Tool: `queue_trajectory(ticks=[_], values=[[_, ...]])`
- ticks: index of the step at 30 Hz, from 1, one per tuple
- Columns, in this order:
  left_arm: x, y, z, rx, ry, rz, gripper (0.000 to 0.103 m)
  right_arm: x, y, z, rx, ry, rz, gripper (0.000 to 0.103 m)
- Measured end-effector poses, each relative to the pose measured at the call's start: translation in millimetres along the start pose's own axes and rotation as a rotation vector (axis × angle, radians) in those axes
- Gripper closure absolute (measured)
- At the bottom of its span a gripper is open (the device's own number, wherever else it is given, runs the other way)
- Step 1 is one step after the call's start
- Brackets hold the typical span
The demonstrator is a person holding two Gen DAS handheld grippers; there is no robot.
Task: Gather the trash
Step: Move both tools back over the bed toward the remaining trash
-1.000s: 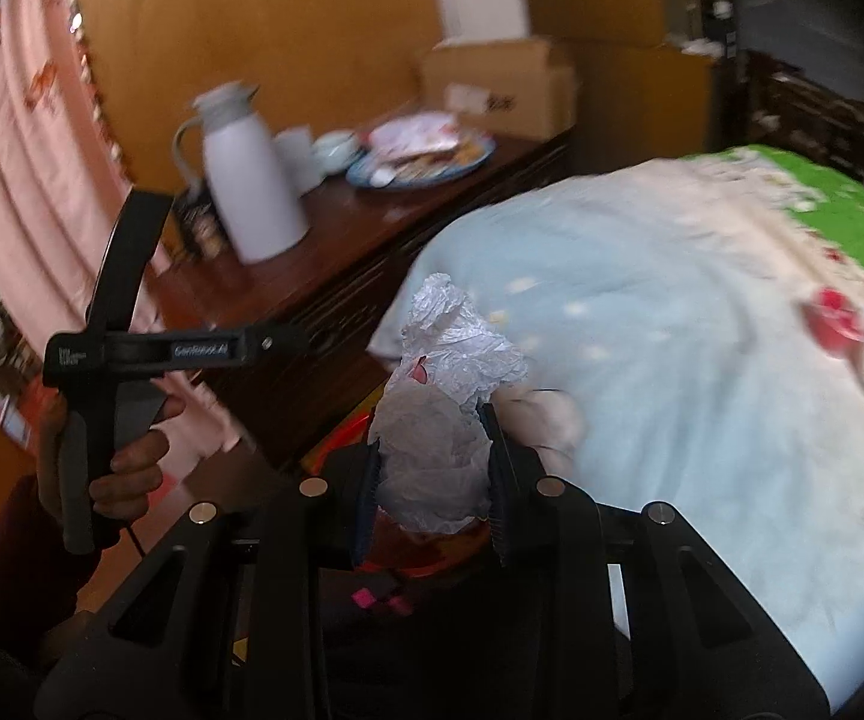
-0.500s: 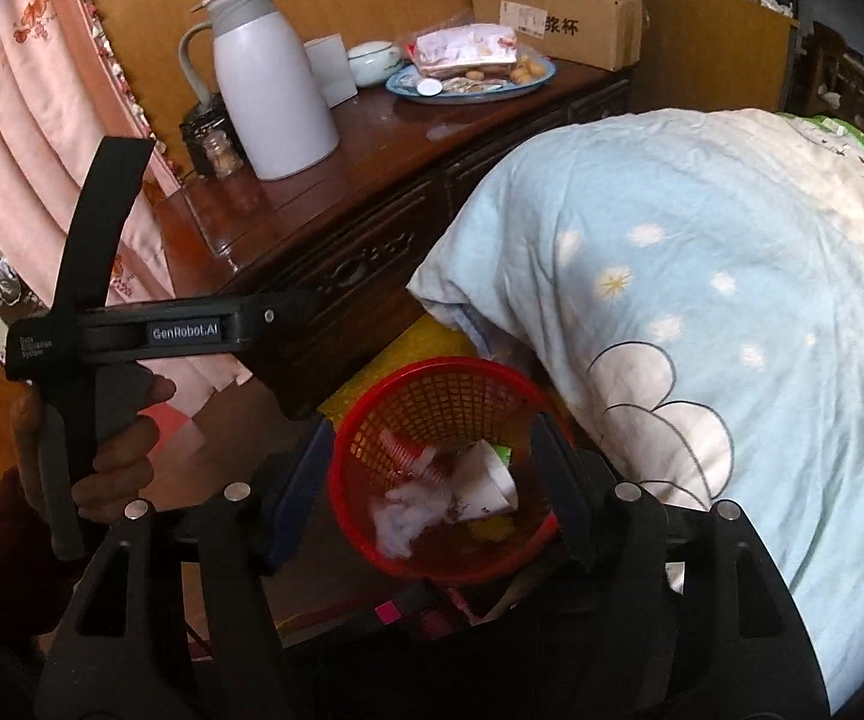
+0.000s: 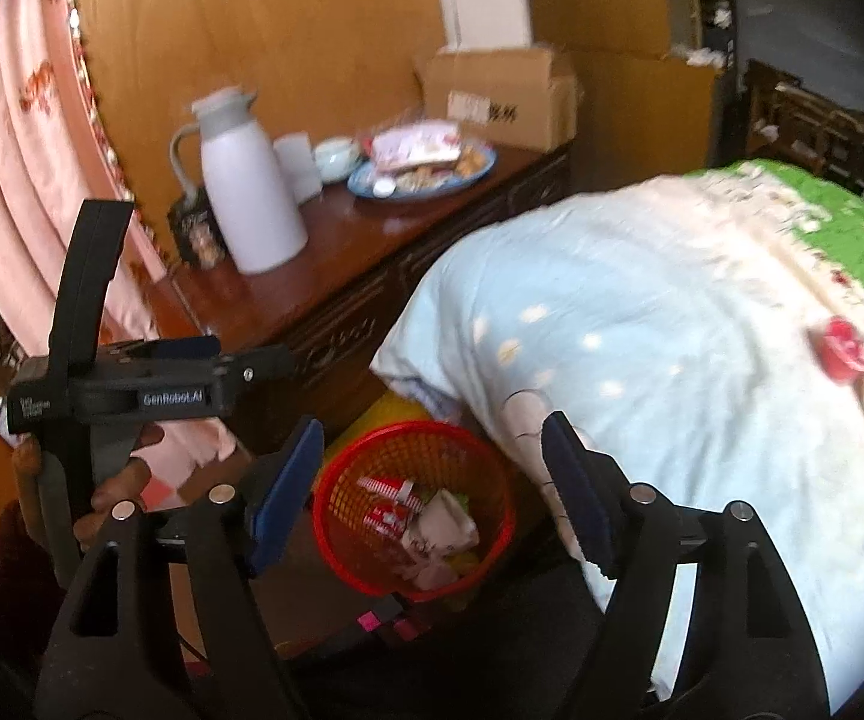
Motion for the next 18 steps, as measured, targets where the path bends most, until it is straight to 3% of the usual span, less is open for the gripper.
queue_trajectory(ticks=[11,18], values=[[67,-97,-10,-0.217,-0.138,0.002,0.006,105,-54,-2,-0.077,-0.223,0.107,0.014],[73,-171,-12,-0.363,-0.178,0.012,0.006,152,-127,5,-0.164,-0.302,0.222,0.011]])
Point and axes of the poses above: each gripper's, at about its wrist camera, not at the fingertips, and x roughly against the way its jaws point, y to its left, z to its underside, the point moved 10 cm from there along -x, roughly the way its jaws point, and after that the axes turned 3 degrees about -x, right-handed, at the moved point
